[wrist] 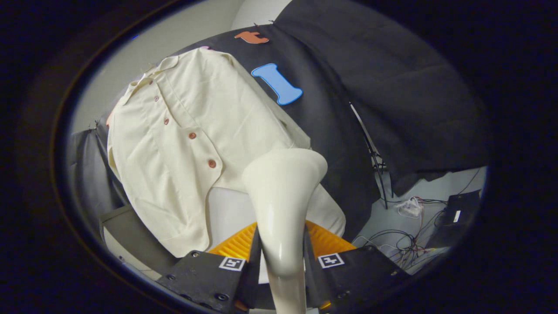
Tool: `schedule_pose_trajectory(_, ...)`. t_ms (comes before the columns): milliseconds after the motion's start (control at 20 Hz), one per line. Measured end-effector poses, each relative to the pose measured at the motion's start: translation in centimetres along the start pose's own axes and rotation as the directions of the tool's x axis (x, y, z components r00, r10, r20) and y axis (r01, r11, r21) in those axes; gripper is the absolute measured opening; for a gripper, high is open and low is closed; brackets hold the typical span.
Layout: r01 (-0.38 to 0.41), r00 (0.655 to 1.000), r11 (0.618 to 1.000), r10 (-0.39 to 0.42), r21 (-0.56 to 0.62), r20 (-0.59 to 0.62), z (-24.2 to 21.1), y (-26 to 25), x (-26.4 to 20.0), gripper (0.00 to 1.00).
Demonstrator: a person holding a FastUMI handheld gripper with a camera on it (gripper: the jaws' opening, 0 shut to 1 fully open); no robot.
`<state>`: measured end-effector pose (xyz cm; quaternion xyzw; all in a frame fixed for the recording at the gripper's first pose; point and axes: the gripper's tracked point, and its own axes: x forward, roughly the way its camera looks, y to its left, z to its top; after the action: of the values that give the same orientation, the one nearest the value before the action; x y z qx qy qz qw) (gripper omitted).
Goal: Iron the clothes twice with a garment steamer, once on the left side and once on the right side.
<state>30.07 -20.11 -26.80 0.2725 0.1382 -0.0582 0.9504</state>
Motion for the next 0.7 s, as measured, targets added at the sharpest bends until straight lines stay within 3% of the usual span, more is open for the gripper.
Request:
schedule_pose_trajectory(350, -0.087, 0.995, 0.991, 0.092, -0.099, 0.049, 2.9, 5.3, -4.8, 0.46)
schedule_pose_trajectory(700, -0.160, 0.980, 0.955, 0.184, -0.251, 0.072, 6.4, 13.6, -9.2, 0.46)
